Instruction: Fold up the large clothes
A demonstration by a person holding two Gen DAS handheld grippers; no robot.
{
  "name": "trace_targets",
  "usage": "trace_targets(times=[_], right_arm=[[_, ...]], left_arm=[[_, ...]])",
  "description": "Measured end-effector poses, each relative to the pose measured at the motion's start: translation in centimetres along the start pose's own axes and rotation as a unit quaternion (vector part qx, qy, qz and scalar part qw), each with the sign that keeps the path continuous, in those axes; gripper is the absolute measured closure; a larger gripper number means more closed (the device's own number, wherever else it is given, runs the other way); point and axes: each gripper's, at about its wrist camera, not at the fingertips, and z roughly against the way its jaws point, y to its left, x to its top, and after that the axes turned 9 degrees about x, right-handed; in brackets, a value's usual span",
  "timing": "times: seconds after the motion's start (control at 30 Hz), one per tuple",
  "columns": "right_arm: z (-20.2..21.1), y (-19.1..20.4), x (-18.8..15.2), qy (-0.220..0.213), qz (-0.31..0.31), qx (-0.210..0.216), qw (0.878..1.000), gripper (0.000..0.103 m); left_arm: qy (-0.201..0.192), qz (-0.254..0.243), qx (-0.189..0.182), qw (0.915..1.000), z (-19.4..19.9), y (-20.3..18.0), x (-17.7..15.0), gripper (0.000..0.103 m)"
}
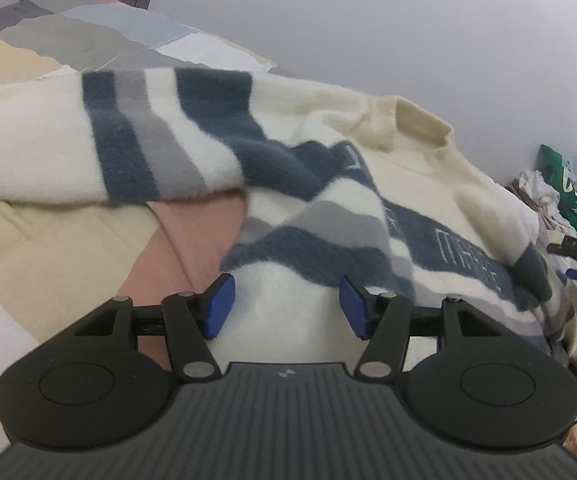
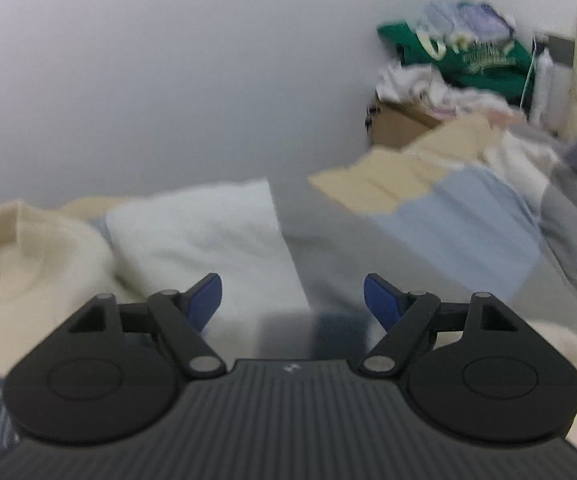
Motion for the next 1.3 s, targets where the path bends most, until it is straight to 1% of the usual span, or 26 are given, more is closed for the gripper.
trace_targets(times=[0.03,0.07,0.1,0.17,0.2,0.27,0.3,0.33,0.37,0.4,0.43,0.47,0.5,0.57,0.63,0.67,0.77,0.8,0.83,0.93,1.0,1.07,1.13,1.2,1.27,1.3], right_arm=[[0.3,-0.4,-0.3,0.007,0.002,0.018,1.000,0.021],[0.3,-0.6,-0.6,0.016,0.008,0.034,0.999,0.016],[0.3,-0.6,-0.9,0.025,0.017,0.042,0.999,0.013],[-0.2,-0.4,-1.3,0.044,0.041,0.033,0.998,0.013],[-0.4,0.0,-1.7,0.062,0.047,0.025,0.997,0.013],[-1.9,0.0,-2.6,0.119,0.042,0.000,0.992,0.014],[-2.2,-0.1,-3.2,0.136,0.034,-0.003,0.990,0.015],[-2.3,-0.1,-3.5,0.140,0.029,-0.003,0.990,0.017],[-2.1,0.2,-3.7,0.136,0.034,0.003,0.990,0.029],[-1.9,0.5,-3.8,0.135,0.043,0.013,0.990,0.053],[-1.6,1.1,-3.8,0.138,0.063,0.015,0.988,0.065],[-1.3,1.5,-3.9,0.140,0.083,0.005,0.987,0.082],[-0.9,1.8,-3.8,0.140,0.093,0.002,0.986,0.088],[0.2,1.4,-2.7,0.115,0.084,0.004,0.990,0.090],[1.3,0.6,-1.3,0.081,0.062,-0.001,0.995,0.090],[1.6,0.2,-0.6,0.061,0.058,-0.011,0.996,0.090],[1.5,-1.4,0.4,0.017,0.051,-0.056,0.997,0.090],[0.9,-1.9,0.4,0.012,0.051,-0.071,0.996,0.090],[0.3,-2.5,0.2,0.016,0.052,-0.080,0.995,0.090],[-1.1,-3.2,-1.3,0.030,0.056,-0.086,0.994,0.090],[-0.9,-2.8,-2.1,0.024,0.053,-0.081,0.995,0.088],[0.2,-2.8,-2.2,0.010,0.036,-0.066,0.997,0.085],[1.6,-2.5,-2.0,0.007,0.021,-0.054,0.998,0.077],[3.8,-1.8,-1.8,0.000,0.023,-0.048,0.999,0.055],[6.2,-1.0,-1.8,-0.005,0.023,-0.042,0.999,0.048],[7.5,-0.7,-1.9,-0.002,0.020,-0.040,0.999,0.048]], left_arm=[[0.000,-0.003,0.002,1.0000,0.0,-0.1,0.0,0.039],[0.001,-0.005,0.003,1.0000,-0.1,-0.2,0.0,0.039],[0.002,-0.004,0.003,1.0000,-0.2,-0.3,-0.1,0.039],[0.003,-0.004,0.002,1.0000,-0.2,-0.2,-0.2,0.039],[0.002,-0.002,-0.001,1.0000,-0.2,-0.1,-0.2,0.039],[0.001,0.010,-0.009,0.9999,-0.2,0.2,-0.2,0.038],[0.003,0.016,-0.012,0.9998,-0.2,0.4,-0.1,0.038],[0.005,0.021,-0.015,0.9997,-0.2,0.5,0.0,0.038],[0.006,0.027,-0.017,0.9995,-0.2,0.7,0.0,0.038],[0.007,0.032,-0.018,0.9993,-0.2,0.9,0.1,0.038],[0.008,0.035,-0.019,0.9992,-0.2,1.0,0.2,0.038],[0.008,0.036,-0.018,0.9992,-0.2,1.1,0.2,0.038],[0.007,0.038,-0.017,0.9991,-0.2,1.2,0.2,0.038],[0.007,0.036,-0.016,0.9992,-0.1,1.2,0.2,0.038],[0.003,0.029,-0.015,0.9995,0.1,1.1,0.1,0.038],[0.001,0.019,-0.013,0.9997,0.3,1.0,0.0,0.038],[-0.005,-0.006,-0.011,0.9999,0.8,0.4,-0.3,0.037],[-0.010,-0.011,-0.014,0.9998,1.1,0.4,-0.4,0.037],[-0.015,-0.013,-0.019,0.9996,1.3,0.4,-0.5,0.037],[-0.018,-0.014,-0.024,0.9995,1.3,0.5,-0.4,0.036],[-0.020,-0.014,-0.023,0.9994,1.3,0.6,-0.3,0.036],[-0.019,-0.010,-0.022,0.9995,1.3,0.7,-0.1,0.036],[-0.021,-0.006,-0.021,0.9995,1.6,0.8,0.0,0.036],[-0.024,-0.002,-0.022,0.9995,2.1,1.1,0.1,0.036],[-0.024,0.004,-0.022,0.9995,2.7,1.4,0.0,0.036],[-0.021,0.007,-0.023,0.9995,2.9,1.4,-0.1,0.036]])
